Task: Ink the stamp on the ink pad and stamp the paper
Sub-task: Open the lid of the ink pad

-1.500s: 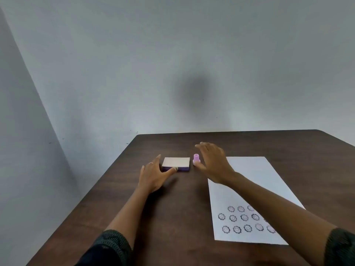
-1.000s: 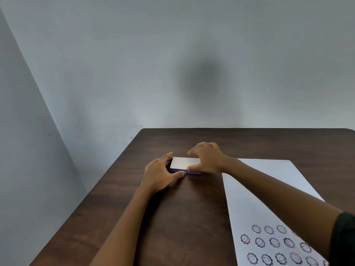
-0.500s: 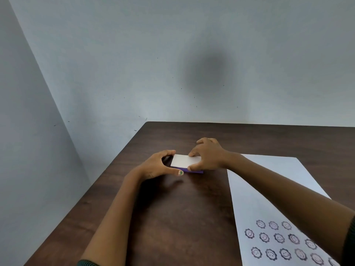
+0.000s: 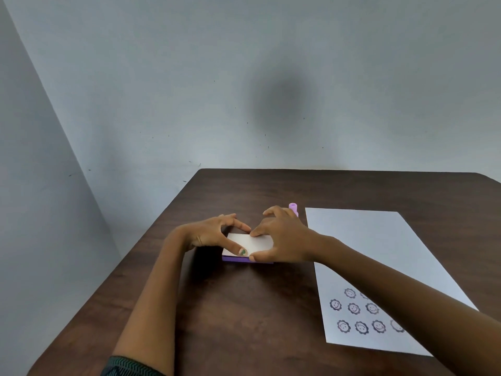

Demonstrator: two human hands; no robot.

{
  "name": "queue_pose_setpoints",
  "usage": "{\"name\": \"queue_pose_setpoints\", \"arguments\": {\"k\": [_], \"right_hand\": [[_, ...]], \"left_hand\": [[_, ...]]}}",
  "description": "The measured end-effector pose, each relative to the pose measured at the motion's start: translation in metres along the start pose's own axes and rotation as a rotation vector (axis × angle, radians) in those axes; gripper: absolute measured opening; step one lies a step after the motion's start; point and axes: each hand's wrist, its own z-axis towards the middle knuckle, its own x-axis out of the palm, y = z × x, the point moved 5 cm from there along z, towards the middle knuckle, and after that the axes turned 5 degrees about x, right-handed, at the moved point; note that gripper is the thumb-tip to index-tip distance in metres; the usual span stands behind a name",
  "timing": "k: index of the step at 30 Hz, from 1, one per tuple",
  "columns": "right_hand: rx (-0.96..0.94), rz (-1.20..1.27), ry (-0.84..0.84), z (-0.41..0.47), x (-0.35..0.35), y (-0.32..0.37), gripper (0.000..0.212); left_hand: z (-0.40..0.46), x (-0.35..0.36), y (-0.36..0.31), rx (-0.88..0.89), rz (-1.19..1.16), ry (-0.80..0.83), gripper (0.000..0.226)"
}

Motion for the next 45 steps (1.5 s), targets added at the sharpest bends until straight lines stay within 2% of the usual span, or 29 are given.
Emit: {"name": "queue_pose_setpoints", "arguments": {"k": [7,11,13,15,17,20,28,36,45], "right_hand": [[-0.013,0.004,-0.054,-0.012,-0.001,0.004,0.058],[0.063,0.097,-0.3,-0.013,-0.024,-0.009,0.048],[0.169,0.174,-0.462,-0.012,-0.036,-0.026,0.036],[0.297,0.247,-0.534,-0.01,-0.038,-0.047,0.03],[0.384,0.32,-0.473,-0.006,-0.032,-0.065,0.035],[0.405,0.409,-0.376,-0.002,-0.024,-0.078,0.04],[0.365,0.413,-0.311,0.003,-0.018,-0.076,0.021],[0.287,0.475,-0.178,-0.026,-0.019,-0.058,0.022],[0.229,0.495,-0.118,-0.052,-0.02,-0.043,0.026]], "left_hand": [[-0.004,0.001,-0.004,-0.008,0.01,0.028,0.058],[-0.008,0.001,-0.005,0.001,0.003,0.019,0.061],[-0.01,0.002,-0.005,0.002,0.001,0.027,0.066],[-0.013,0.005,-0.004,0.003,0.021,0.042,0.073],[-0.016,0.008,-0.001,-0.004,0.062,0.048,0.078],[-0.022,0.011,0.003,-0.003,0.097,0.045,0.081],[-0.026,0.014,0.003,0.01,0.126,0.015,0.07],[-0.025,0.015,0.002,-0.001,0.122,0.005,0.067],[-0.025,0.016,-0.001,0.001,0.111,-0.023,0.065]]}}
